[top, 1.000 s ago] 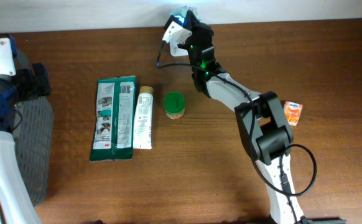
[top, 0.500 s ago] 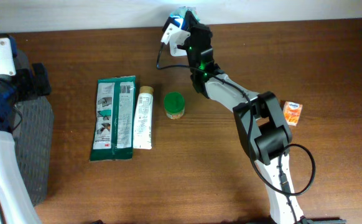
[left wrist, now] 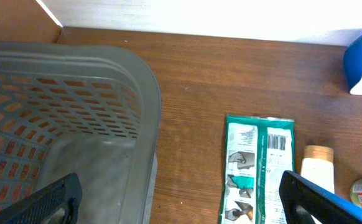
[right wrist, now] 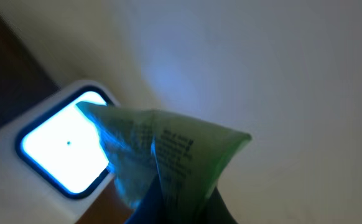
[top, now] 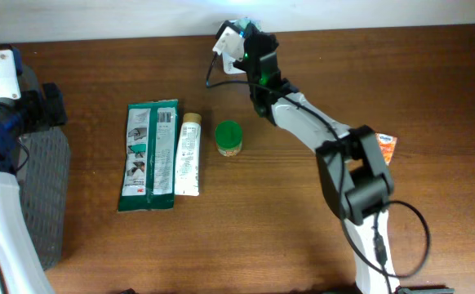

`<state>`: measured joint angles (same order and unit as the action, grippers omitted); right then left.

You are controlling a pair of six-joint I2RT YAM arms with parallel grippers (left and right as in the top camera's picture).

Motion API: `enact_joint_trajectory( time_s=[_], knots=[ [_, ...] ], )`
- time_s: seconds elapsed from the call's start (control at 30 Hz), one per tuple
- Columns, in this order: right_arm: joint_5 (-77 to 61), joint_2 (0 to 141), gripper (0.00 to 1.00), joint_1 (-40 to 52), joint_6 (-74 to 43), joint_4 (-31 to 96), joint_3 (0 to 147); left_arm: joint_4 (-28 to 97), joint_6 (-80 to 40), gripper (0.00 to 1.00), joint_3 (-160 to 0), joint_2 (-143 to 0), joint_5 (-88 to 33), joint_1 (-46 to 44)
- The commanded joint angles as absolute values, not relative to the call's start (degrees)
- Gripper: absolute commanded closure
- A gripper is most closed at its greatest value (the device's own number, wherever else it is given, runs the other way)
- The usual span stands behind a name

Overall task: Scan the item barcode
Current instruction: 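Lift the mint-green packet and hold it under the scanner, then carry the mint-green packet right and drop it beside the orange packet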

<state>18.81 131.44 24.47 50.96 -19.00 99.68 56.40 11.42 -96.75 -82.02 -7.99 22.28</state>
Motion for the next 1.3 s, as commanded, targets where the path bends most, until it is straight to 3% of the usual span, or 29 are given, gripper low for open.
enact_joint_trajectory(
  time_s=[0.0, 0.4, 0.67, 1.27],
  knots=[
    [14.5, 120.0, 0.96, 24.7, 37.4, -11.1, 100.4, 56.3, 12.3, 0.01, -96.9, -82.0, -8.6, 22.6],
    [10.1, 101.2, 0.96, 17.4, -0.7, 35.8, 100.4, 56.3, 12.3, 0.01, -96.9, -82.0, -8.6, 22.6],
    [-4.6, 102.8, 0.96, 7.2, -5.3, 59.7, 99.4, 56.3, 12.3, 0.01, -96.9, -82.0, -8.6, 22.6],
    [-12.0, 104.3, 0.96, -3.6, -6.9, 53.0, 76.6, 56.3, 12.3, 0.01, -96.9, -82.0, -8.6, 22.6]
  ],
)
